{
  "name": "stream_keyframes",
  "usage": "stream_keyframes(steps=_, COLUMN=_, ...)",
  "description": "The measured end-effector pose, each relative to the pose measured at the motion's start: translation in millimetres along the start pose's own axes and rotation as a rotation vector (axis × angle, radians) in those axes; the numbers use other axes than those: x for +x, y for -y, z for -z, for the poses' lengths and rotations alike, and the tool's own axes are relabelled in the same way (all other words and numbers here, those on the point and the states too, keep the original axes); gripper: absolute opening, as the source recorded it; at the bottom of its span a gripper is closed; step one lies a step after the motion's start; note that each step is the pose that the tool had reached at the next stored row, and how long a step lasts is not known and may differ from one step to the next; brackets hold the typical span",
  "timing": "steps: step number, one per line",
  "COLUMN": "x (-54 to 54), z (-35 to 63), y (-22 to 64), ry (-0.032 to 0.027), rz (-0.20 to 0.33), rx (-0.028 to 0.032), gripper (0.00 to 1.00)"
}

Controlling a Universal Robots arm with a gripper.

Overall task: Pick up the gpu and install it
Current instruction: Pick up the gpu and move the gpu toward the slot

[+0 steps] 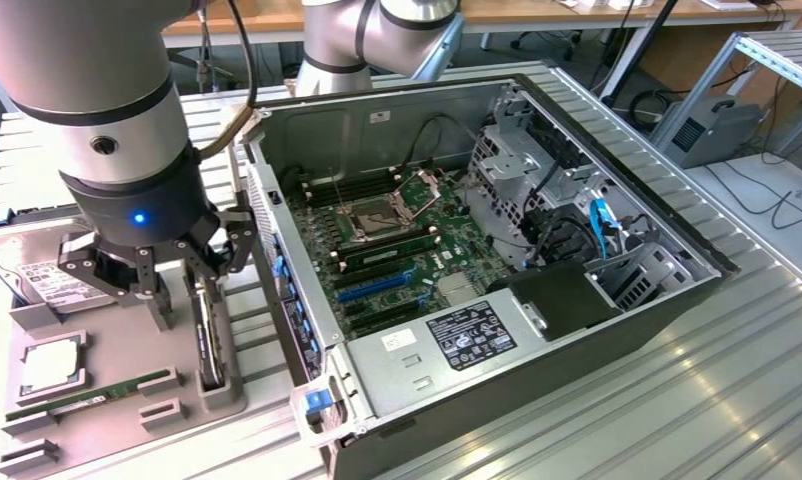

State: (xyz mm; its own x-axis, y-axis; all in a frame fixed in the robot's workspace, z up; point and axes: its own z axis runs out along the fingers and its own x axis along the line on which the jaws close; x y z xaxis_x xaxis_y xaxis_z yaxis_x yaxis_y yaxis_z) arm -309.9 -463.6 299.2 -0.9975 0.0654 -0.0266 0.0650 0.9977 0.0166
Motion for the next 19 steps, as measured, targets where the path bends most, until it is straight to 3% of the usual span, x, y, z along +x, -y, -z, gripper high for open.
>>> stream_keyframes(steps=11, x=0.4, z=-15.4, y=0.2, ry=0.0, rz=0.0, rx=0.0, gripper=0.48)
stream_keyframes(steps=19, x=0.5, z=-18.4, y=0.3, ry=0.0, rz=0.0, rx=0.0, gripper=0.48)
